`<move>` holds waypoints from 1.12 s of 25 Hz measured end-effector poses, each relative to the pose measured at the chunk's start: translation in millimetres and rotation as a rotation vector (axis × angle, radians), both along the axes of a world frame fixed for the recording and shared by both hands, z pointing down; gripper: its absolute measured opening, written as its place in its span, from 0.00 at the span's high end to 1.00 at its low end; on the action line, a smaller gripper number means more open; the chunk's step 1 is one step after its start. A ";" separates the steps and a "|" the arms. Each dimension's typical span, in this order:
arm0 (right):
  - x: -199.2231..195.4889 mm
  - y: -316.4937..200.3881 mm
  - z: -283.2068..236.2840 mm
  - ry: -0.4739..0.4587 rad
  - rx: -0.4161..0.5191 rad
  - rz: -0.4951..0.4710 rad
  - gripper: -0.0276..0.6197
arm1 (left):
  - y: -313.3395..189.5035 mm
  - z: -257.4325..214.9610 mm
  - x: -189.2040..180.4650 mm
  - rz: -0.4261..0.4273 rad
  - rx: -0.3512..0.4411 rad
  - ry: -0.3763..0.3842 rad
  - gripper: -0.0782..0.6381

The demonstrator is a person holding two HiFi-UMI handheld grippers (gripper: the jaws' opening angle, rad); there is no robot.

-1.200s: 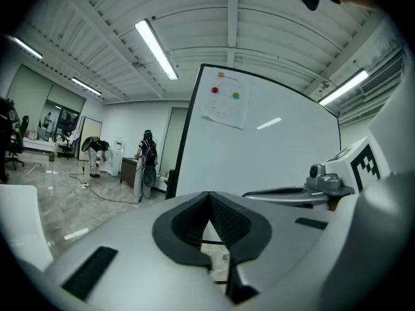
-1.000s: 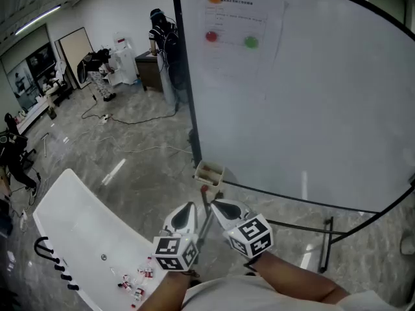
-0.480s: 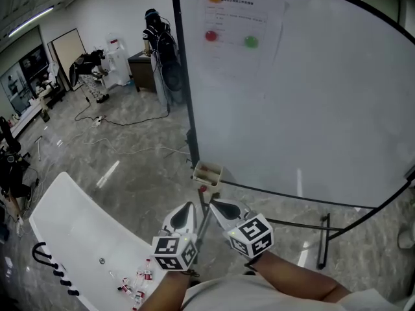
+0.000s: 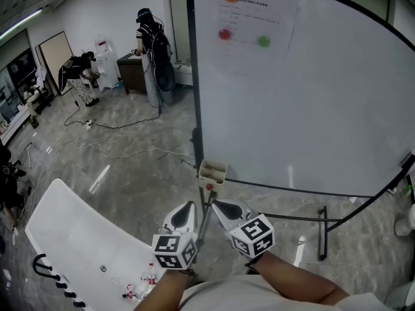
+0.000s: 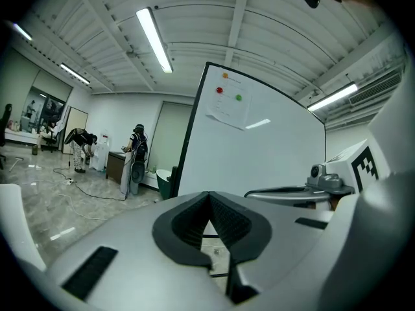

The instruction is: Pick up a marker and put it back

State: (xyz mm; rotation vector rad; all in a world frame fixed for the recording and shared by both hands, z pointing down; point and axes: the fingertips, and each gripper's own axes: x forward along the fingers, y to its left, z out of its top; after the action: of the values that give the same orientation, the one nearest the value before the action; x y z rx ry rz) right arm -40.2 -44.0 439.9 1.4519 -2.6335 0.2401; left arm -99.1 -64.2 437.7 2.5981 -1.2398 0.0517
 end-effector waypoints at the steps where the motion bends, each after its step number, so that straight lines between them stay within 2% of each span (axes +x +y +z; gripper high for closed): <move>1: -2.9 0.6 -0.1 0.002 -0.003 0.006 0.95 | 0.6 -0.3 -3.2 0.008 -0.003 -0.003 0.89; 8: 4.1 -27.1 11.5 0.045 -0.024 0.001 0.91 | -18.3 9.5 -2.3 0.013 -0.021 -0.005 0.89; 11: 14.0 -51.2 13.3 0.081 -0.018 -0.036 0.89 | -35.1 17.1 3.5 -0.017 -0.036 -0.006 0.89; 14: 21.6 -80.9 23.9 0.131 -0.034 -0.112 0.87 | -58.9 24.8 10.5 -0.071 -0.050 -0.005 0.88; 18: 22.4 -117.2 58.4 0.257 -0.096 -0.261 0.79 | -89.0 30.6 18.2 -0.163 -0.061 0.003 0.88; 21: 22.4 -146.7 86.9 0.368 -0.120 -0.355 0.78 | -111.9 34.5 19.9 -0.235 -0.068 0.004 0.88; 24: 21.7 -168.2 122.0 0.465 -0.172 -0.425 0.78 | -124.6 42.5 19.5 -0.290 -0.088 -0.009 0.88; 28: 17.4 -191.2 166.0 0.580 -0.223 -0.478 0.77 | -134.4 53.5 16.6 -0.320 -0.108 -0.027 0.88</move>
State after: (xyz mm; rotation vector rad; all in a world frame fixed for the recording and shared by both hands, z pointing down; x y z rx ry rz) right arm -22.8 -235.2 605.9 0.6577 -2.2804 0.0450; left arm -82.5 -198.7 491.2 2.2861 -1.5991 0.0903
